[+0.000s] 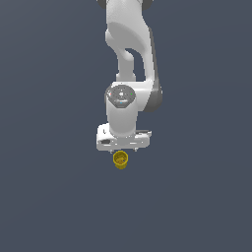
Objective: Pick up the object and move it to a goal position.
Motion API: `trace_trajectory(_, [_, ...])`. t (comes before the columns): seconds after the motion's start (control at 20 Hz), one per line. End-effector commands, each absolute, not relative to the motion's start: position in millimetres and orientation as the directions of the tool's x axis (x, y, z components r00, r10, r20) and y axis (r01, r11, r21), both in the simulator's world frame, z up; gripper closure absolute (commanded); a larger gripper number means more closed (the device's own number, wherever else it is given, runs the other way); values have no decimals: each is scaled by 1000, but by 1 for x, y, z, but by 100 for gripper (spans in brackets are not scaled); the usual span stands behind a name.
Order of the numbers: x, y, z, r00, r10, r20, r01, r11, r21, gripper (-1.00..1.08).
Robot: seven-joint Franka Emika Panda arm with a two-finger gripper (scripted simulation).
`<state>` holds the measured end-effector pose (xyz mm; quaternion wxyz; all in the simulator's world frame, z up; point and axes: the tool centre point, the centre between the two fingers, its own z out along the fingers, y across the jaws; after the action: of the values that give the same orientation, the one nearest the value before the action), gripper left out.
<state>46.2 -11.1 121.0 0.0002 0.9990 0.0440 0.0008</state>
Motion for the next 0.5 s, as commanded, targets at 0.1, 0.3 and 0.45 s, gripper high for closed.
trace_trajectory(0.1, [54,-20,105,994,113,1,113,-994,0,-92])
trace_trajectory(0.3, [57,-24,97,992,123,0,123,-992,0,-92])
trace_trajectory(0.45, [57,-24,97,993,122,-1,122,-993,0,-92])
